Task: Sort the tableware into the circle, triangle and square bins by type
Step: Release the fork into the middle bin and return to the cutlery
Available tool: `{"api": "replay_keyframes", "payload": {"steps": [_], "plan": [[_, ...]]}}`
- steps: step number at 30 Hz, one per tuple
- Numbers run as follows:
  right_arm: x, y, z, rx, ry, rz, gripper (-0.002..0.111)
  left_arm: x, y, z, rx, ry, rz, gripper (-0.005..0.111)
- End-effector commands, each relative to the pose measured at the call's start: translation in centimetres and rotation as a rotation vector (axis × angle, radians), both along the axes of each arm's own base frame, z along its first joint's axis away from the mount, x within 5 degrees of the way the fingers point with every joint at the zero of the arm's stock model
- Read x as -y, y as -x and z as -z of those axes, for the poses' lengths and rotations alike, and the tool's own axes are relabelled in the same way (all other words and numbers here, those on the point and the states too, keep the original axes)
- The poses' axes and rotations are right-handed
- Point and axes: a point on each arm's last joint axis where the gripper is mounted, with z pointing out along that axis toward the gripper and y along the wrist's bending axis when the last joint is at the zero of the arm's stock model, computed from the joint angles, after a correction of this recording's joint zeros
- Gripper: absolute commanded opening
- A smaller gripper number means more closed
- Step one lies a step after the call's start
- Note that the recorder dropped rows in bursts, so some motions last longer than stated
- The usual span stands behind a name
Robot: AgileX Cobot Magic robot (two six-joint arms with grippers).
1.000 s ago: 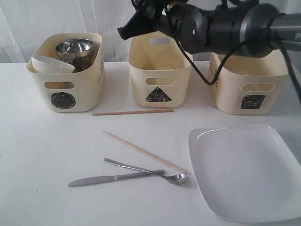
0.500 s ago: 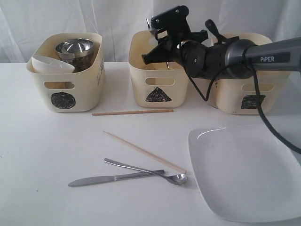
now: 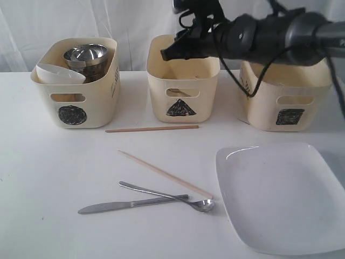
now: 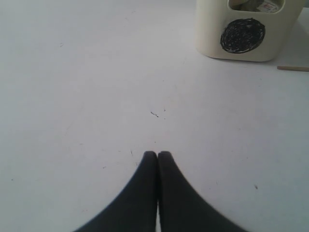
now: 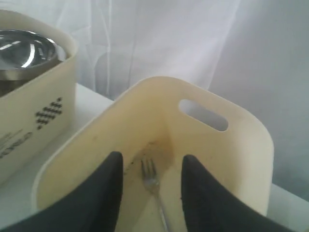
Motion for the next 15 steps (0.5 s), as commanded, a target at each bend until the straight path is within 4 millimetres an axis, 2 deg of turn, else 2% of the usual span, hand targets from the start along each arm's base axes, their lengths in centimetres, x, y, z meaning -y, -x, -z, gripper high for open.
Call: {"api": "replay_keyframes", "payload": {"steps": [1, 3, 6, 7, 8, 9, 10, 11, 15], "plan": [[0.1, 3.7, -3.7, -0.176, -0.018, -0.111, 0.038, 0.1, 0.0, 0.1, 0.001, 0.007, 0.005, 0.0], [0.0, 5.3, -3.9, -0.301, 0.013, -0.183, 0.038, 0.1, 0.0, 0.1, 0.001, 0.007, 0.005, 0.0], [-0.9, 7.0, -2.1, -0.498, 0.109, -0.327, 0.038, 0.1, 0.0, 0.1, 0.001, 0.007, 0.005, 0.0], [-1.9, 8.1, -0.2, -0.628, 0.154, -0.403, 0.038, 0.1, 0.0, 0.1, 0.001, 0.007, 0.005, 0.0], [-2.5, 8.4, 0.7, -0.663, 0.176, -0.426, 0.038, 0.1, 0.0, 0.1, 0.001, 0.007, 0.005, 0.0], [-3.7, 9.3, 3.0, -0.759, 0.284, -0.487, 0.038, 0.1, 0.0, 0.1, 0.001, 0.007, 0.005, 0.0], [-4.3, 9.7, 4.0, -0.783, 0.35, -0.504, 0.038, 0.1, 0.0, 0.1, 0.001, 0.007, 0.005, 0.0], [-5.2, 10.1, 6.0, -0.82, 0.472, -0.513, 0.038, 0.1, 0.0, 0.1, 0.001, 0.007, 0.005, 0.0], [-7.1, 10.5, 10.3, -0.92, 0.525, -0.469, 0.038, 0.1, 0.0, 0.1, 0.001, 0.007, 0.005, 0.0]]}}
